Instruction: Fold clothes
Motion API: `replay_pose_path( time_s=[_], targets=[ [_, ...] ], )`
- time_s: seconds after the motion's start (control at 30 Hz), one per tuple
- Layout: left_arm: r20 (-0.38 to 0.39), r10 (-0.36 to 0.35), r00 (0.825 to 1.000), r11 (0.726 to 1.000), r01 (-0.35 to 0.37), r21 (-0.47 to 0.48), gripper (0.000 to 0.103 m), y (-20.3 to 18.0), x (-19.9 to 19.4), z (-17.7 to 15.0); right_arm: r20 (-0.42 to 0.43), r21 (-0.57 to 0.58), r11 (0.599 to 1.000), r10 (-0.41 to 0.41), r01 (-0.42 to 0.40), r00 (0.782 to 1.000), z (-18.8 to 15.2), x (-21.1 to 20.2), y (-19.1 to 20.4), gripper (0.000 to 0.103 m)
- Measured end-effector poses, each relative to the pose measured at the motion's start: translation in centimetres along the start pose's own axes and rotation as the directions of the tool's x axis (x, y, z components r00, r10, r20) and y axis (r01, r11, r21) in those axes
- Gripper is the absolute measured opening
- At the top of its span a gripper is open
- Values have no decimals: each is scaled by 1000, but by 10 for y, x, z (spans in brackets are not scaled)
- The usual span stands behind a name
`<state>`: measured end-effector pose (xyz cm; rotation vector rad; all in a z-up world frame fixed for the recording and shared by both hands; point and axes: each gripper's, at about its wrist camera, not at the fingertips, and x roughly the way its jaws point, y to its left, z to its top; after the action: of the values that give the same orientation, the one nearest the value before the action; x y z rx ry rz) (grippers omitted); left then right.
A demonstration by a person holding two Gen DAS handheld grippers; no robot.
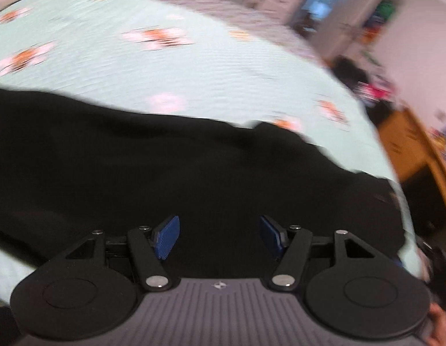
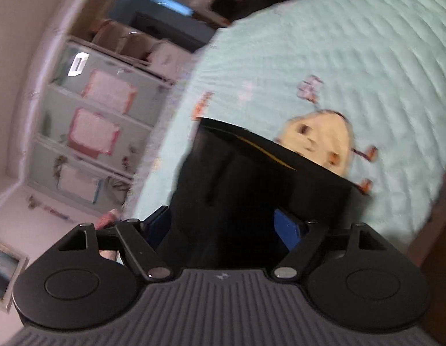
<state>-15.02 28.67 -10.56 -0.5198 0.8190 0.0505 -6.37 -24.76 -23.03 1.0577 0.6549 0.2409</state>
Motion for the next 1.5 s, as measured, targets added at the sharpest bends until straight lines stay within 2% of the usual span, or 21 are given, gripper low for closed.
replay_pose_path(
  time_s=[0.07,0.13,0.2,0.27,0.33,0.4,0.53,0.67,0.73,0.83,0.97,1.03,1.07,1.13,1.2,1.23,1.37,1.5],
  targets=[
    [-63,-135,989,991,135,-9,63,-19,6,-5,-5,3,1000,15,-15,1000,1,1,-2,79],
    [-149,-266,952,964,261,-52,63,-39,20,-13,-7,-3,1000,28,-28,1000,2,2,-4,79],
    [-231,-327,916,945,313,-98,63,-57,39,-23,6,-10,999,48,-48,999,4,0,-7,80],
    [-312,-384,869,923,348,-167,63,-73,63,-34,19,-17,998,68,-68,998,6,-3,-10,80],
    [-350,-414,840,908,353,-227,63,-88,85,-42,29,-23,996,89,-89,996,8,-6,-11,80],
    [-350,-428,833,900,358,-248,63,-103,100,-44,36,-27,993,114,-113,993,9,-10,-8,80],
    [-316,-438,842,888,350,-298,63,-122,121,-44,41,-50,987,155,-153,987,14,-18,-2,82],
    [-310,-455,835,853,308,-421,63,-127,140,-55,30,10,985,170,-171,985,19,-17,-6,85],
    [-305,-459,834,841,297,-452,63,-133,148,-57,23,14,984,177,-177,984,20,-18,-7,85],
    [-245,-463,852,821,308,-482,60,-127,146,-56,0,36,985,170,-170,985,18,-20,-15,85],
    [-181,-450,874,824,329,-462,59,-132,139,-46,-1,55,985,164,-164,986,17,-23,-24,85],
    [-169,-445,880,829,332,-451,56,-134,137,-45,10,58,985,162,-162,987,19,-21,-23,86],
    [-168,-443,881,831,333,-446,51,-136,137,-46,18,49,986,157,-157,987,20,-20,-21,88],
    [-183,-437,881,840,327,-433,31,-138,139,-48,19,24,991,130,-131,991,21,-17,-14,89],
    [-199,-432,880,848,321,-421,28,-138,140,-50,20,-6,995,99,-99,995,20,-15,-6,88],
    [-198,-429,881,854,325,-405,26,-139,139,-50,22,-23,996,82,-82,996,18,-16,-3,83],
    [-182,-423,888,876,349,-333,22,-149,131,-43,42,-46,997,56,-54,998,15,-20,0,40],
    [-167,-433,886,878,373,-299,20,-155,126,-38,44,-105,993,59,-54,997,16,-24,7,32]
  ],
)
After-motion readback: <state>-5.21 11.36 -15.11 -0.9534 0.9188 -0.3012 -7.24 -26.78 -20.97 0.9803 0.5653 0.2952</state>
